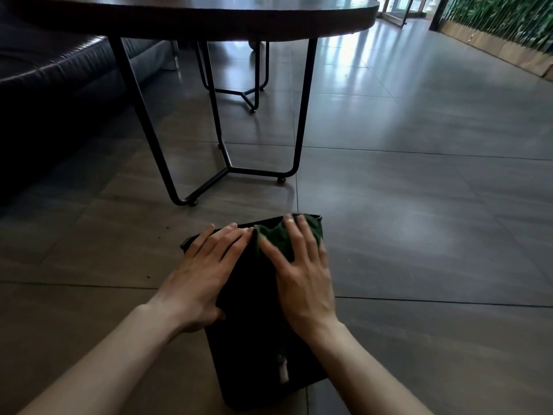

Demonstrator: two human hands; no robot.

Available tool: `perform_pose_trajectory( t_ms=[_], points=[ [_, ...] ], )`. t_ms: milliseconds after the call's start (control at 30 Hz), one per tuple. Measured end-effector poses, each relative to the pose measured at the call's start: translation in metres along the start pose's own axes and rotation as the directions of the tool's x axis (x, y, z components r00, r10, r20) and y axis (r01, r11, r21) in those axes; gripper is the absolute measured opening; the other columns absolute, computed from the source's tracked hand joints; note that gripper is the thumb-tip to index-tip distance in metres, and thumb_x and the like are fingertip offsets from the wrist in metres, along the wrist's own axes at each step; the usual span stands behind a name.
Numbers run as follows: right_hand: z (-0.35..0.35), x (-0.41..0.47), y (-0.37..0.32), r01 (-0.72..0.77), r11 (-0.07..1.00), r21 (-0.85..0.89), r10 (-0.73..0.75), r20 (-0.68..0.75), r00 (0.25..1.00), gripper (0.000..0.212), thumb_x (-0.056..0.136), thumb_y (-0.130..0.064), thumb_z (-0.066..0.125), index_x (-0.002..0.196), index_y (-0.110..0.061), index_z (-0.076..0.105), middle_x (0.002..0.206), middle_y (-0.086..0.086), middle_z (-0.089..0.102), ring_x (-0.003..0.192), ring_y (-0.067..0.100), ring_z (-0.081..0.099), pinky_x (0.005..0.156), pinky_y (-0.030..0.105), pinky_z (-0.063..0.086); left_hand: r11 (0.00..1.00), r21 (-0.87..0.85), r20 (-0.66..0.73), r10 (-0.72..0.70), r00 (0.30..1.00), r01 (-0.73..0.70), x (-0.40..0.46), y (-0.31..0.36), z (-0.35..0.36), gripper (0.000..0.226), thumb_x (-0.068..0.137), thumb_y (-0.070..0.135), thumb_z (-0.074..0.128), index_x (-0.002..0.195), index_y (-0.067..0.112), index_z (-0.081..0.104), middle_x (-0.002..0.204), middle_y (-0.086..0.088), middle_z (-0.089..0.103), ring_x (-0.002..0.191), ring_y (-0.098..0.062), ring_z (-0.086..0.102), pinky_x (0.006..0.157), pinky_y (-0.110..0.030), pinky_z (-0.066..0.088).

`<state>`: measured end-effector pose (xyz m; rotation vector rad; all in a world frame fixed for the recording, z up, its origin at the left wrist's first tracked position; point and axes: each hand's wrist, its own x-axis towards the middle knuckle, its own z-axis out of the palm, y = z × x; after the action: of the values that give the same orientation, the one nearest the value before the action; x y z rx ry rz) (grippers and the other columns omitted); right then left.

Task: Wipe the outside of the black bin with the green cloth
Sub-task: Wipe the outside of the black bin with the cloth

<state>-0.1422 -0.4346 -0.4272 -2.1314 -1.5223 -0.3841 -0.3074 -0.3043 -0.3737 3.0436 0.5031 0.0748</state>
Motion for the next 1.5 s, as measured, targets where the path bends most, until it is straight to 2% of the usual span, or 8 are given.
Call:
perform_pose_trajectory(
  t_ms=[200,533,767,900,967,1200,1367,1500],
  points=[
    [0.014,-0.108,0.020,0.128,0.991,-0.035,-0.124,0.112,0.986,0.059,0.085,-0.030,0.071,0.141,-0.039,0.056,0.165,0.014,0.030,0.155,0.035,0.022,0.106,0.060,0.047,1.000,0.028,0.012,0.001,1.000,-0.001,0.001,-0.002,0.006,0.148,0.046,0.051,0.083,0.159,0.024,-0.010,0.164,0.006,0.010,0.155,-0.014,-0.002,0.124,-0.034,-0.009],
    [-0.006,0.004,-0.005,-0.176,0.978,0.113,0.183,-0.057,0.981,0.076,0.093,-0.012,0.062,0.154,-0.045,0.031,0.163,0.015,0.032,0.153,0.038,0.024,0.112,0.064,0.037,1.000,-0.007,-0.008,-0.016,1.000,0.016,0.000,0.001,0.001,0.128,0.053,0.059,0.057,0.160,0.022,-0.003,0.163,0.003,0.016,0.155,-0.015,0.001,0.125,-0.035,-0.007],
    [0.022,-0.088,0.002,0.438,0.893,-0.103,-0.412,0.203,0.888,0.067,0.086,-0.039,0.066,0.149,-0.044,0.042,0.166,0.020,0.024,0.156,0.037,0.018,0.114,0.059,0.037,1.000,0.005,-0.014,-0.024,1.000,0.024,0.003,-0.002,0.007,0.134,0.057,0.045,0.078,0.160,0.023,-0.005,0.164,0.005,0.015,0.155,-0.014,0.000,0.126,-0.040,0.000],
    [0.010,-0.048,0.013,-0.040,0.998,0.051,0.041,-0.020,0.999,0.076,0.086,-0.010,0.075,0.149,-0.043,0.047,0.165,0.019,0.027,0.155,0.039,0.019,0.113,0.061,0.040,0.998,0.033,0.040,-0.046,0.998,0.045,0.001,-0.004,0.006,0.152,0.045,0.055,0.086,0.159,0.023,-0.009,0.163,0.007,0.007,0.155,-0.015,-0.002,0.126,-0.038,-0.003],
    [0.007,-0.022,0.003,-0.320,0.930,0.181,0.335,-0.062,0.940,0.072,0.089,-0.004,0.068,0.147,-0.040,0.049,0.164,0.018,0.026,0.154,0.040,0.019,0.111,0.064,0.041,0.998,0.021,0.042,-0.054,0.998,0.053,0.001,-0.003,0.006,0.152,0.044,0.054,0.086,0.159,0.023,-0.008,0.163,0.007,0.009,0.155,-0.014,-0.001,0.125,-0.036,-0.004],
    [0.029,-0.065,-0.018,0.361,0.932,-0.019,-0.358,0.088,0.929,0.064,0.097,-0.035,0.063,0.154,-0.041,0.037,0.166,0.016,0.028,0.156,0.032,0.020,0.116,0.054,0.038,1.000,-0.006,0.003,-0.028,1.000,0.028,0.001,0.000,0.005,0.126,0.059,0.030,0.073,0.160,0.022,-0.001,0.164,0.004,0.016,0.155,-0.013,0.000,0.126,-0.036,-0.001],
    [0.013,-0.019,-0.003,-0.213,0.968,0.132,0.219,-0.037,0.975,0.077,0.092,-0.012,0.067,0.154,-0.045,0.036,0.167,0.010,0.024,0.157,0.031,0.015,0.115,0.058,0.039,0.999,0.022,0.034,-0.047,0.998,0.046,0.004,-0.002,0.003,0.145,0.051,0.049,0.083,0.159,0.022,-0.009,0.163,0.006,0.009,0.154,-0.014,-0.001,0.126,-0.036,-0.003],
    [0.016,-0.024,-0.011,-0.104,0.990,0.096,0.105,-0.002,0.995,0.063,0.094,-0.023,0.054,0.152,-0.042,0.038,0.168,0.010,0.024,0.157,0.031,0.013,0.118,0.058,0.034,0.998,0.013,0.038,-0.057,0.998,0.056,0.004,-0.001,0.002,0.145,0.049,0.049,0.083,0.160,0.022,-0.007,0.164,0.004,0.011,0.154,-0.015,0.002,0.126,-0.038,0.002]
  ],
)
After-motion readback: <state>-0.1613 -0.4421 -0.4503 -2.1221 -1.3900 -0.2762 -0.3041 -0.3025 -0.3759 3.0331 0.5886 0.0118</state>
